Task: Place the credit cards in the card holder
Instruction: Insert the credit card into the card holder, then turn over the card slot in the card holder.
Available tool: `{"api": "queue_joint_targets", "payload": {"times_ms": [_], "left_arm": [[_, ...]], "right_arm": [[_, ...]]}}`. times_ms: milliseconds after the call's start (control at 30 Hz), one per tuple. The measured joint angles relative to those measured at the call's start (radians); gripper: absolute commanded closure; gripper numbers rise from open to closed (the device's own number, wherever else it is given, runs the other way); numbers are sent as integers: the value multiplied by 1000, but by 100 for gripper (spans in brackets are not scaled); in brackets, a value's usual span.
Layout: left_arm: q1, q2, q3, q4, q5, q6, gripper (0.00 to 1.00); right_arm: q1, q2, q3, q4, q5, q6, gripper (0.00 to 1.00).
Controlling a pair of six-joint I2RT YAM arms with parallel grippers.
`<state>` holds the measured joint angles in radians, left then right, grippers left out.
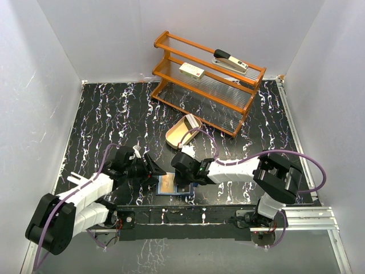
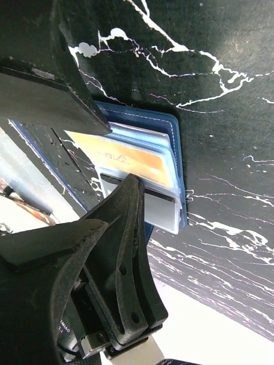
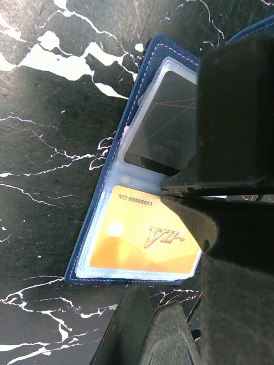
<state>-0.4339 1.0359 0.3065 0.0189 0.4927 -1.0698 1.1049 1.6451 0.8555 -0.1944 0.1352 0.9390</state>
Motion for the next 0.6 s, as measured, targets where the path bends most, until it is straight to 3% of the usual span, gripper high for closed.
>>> {"api": "queue_joint_targets", "payload": {"times_ms": [400,600], "left_arm": [[0,82,-26,106,32,23,41],[1,92,-46,160,56,20,47]], "right_arm": [[0,0,-16,32,0,6,99],[0,0,-23,47,-2,6,99]]}}
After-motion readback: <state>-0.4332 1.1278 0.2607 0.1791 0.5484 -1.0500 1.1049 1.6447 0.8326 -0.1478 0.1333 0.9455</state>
